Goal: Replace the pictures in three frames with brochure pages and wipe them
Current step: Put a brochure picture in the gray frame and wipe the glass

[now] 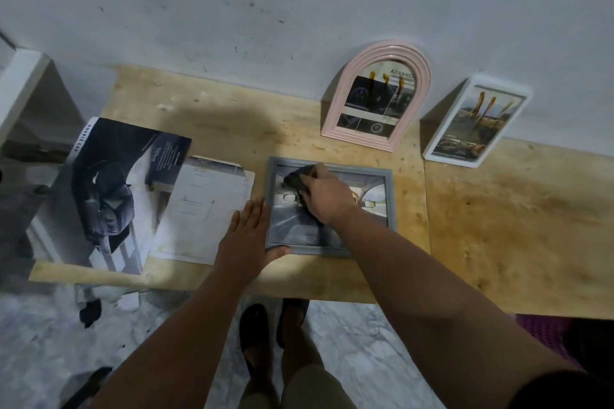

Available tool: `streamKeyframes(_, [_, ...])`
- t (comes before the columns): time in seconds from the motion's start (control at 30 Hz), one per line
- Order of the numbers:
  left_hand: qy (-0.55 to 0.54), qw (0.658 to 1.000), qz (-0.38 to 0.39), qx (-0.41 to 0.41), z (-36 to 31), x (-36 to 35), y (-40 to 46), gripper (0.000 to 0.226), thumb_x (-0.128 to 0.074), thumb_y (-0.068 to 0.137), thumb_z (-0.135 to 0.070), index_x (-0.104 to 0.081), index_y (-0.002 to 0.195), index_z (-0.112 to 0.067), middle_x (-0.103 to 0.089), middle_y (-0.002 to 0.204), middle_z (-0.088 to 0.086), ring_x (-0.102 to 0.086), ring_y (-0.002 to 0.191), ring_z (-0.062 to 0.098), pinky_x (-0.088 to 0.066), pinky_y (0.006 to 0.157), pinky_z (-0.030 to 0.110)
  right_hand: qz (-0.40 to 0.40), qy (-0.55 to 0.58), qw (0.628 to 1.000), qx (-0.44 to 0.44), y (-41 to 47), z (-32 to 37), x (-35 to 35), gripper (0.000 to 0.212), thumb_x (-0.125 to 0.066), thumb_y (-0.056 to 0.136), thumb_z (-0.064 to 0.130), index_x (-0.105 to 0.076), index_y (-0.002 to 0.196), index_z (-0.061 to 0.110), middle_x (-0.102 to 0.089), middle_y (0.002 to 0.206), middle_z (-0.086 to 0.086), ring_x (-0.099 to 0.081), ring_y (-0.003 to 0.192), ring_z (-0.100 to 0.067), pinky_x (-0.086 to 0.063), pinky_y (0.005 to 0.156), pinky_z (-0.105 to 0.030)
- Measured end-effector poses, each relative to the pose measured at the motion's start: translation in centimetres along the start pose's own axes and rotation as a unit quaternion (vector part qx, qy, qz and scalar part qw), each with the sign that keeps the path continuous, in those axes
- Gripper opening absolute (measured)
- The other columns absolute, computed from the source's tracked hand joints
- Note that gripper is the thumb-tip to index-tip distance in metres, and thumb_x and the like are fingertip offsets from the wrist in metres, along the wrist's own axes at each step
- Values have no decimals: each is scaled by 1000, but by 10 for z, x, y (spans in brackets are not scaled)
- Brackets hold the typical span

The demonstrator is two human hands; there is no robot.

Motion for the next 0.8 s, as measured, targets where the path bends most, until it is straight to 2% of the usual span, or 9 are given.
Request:
streamKeyframes(0.07, [3, 1000, 0, 1, -1, 1, -1, 118, -22, 77, -89, 1, 160, -7, -2, 168, 13, 0, 156, 27, -2, 125, 42, -20, 13, 1000, -8, -6, 2, -4, 38, -51, 103, 37, -62, 136, 21, -48, 132, -11, -63, 99, -37, -52, 73, -40])
streamKeyframes(0.13, [6, 1000, 3, 2, -2, 3, 0, 119, -17, 76, -90, 2, 160, -7, 0, 168, 12, 1, 156, 27, -2, 125, 42, -16, 11, 1000, 1, -13, 3, -7, 38, -51, 103, 37, -62, 136, 20, -48, 131, -11, -63, 99, -36, -55, 73, -41])
streamKeyframes(0.5, [-11, 1000, 10, 10, -1, 2, 0, 115, -38, 82, -83, 4, 160, -9, 2, 168, 10, 6, 155, 24, -1, 125, 41, 7, 43, 999, 30, -72, 19, -22, 41, -53, 103, 36, -58, 142, 26, -50, 132, -5, -63, 105, -29, -56, 85, -41])
streamKeyframes(0.57, [-12, 1000, 10, 11, -2, 2, 0, 115, -39, 82, -83, 3, 160, -9, 1, 168, 10, 5, 155, 24, -1, 125, 41, 26, 52, 998, 24, -79, 20, -23, 39, -53, 103, 37, -61, 141, 27, -52, 133, -3, -63, 107, -28, -56, 87, -40])
streamKeyframes(0.63, [-11, 1000, 14, 12, -2, 2, 0, 115, -39, 83, -83, 3, 160, -10, 2, 168, 10, 6, 155, 24, 0, 125, 40, 79, 66, 995, 12, -80, 18, -24, 36, -54, 103, 35, -65, 136, 27, -55, 130, -2, -65, 105, -28, -56, 86, -38])
streamKeyframes(0.67, [-11, 1000, 16, 12, -2, 2, 0, 115, -40, 82, -83, 4, 160, -10, 2, 168, 10, 6, 155, 24, 1, 124, 40, 117, 92, 989, 4, -79, 16, -23, 33, -55, 103, 33, -67, 132, 26, -61, 125, -4, -67, 101, -27, -57, 86, -39])
streamKeyframes(0.73, [-14, 1000, 16, 12, -2, 3, 0, 116, -41, 82, -83, 5, 160, -10, 4, 169, 10, 7, 155, 24, 2, 124, 39, 186, 217, 958, -37, -73, 10, -15, 21, -59, 101, 26, -74, 116, 24, -72, 99, -4, -70, 85, -21, -60, 79, -37])
streamKeyframes(0.8, [-16, 1000, 18, 11, -1, 2, 1, 116, -39, 81, -84, 6, 160, -11, 5, 169, 9, 8, 155, 23, 3, 124, 39, 161, 286, 942, -73, -59, 2, 6, 16, -62, 99, 25, -76, 106, 25, -72, 80, 2, -69, 74, -15, -55, 66, -27])
Point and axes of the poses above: each hand's wrist, its own y-axis towards the middle knuckle, its own x-axis out of the back of the hand, z = x × y, the point moved 6 cm from there along y, towards the middle knuckle
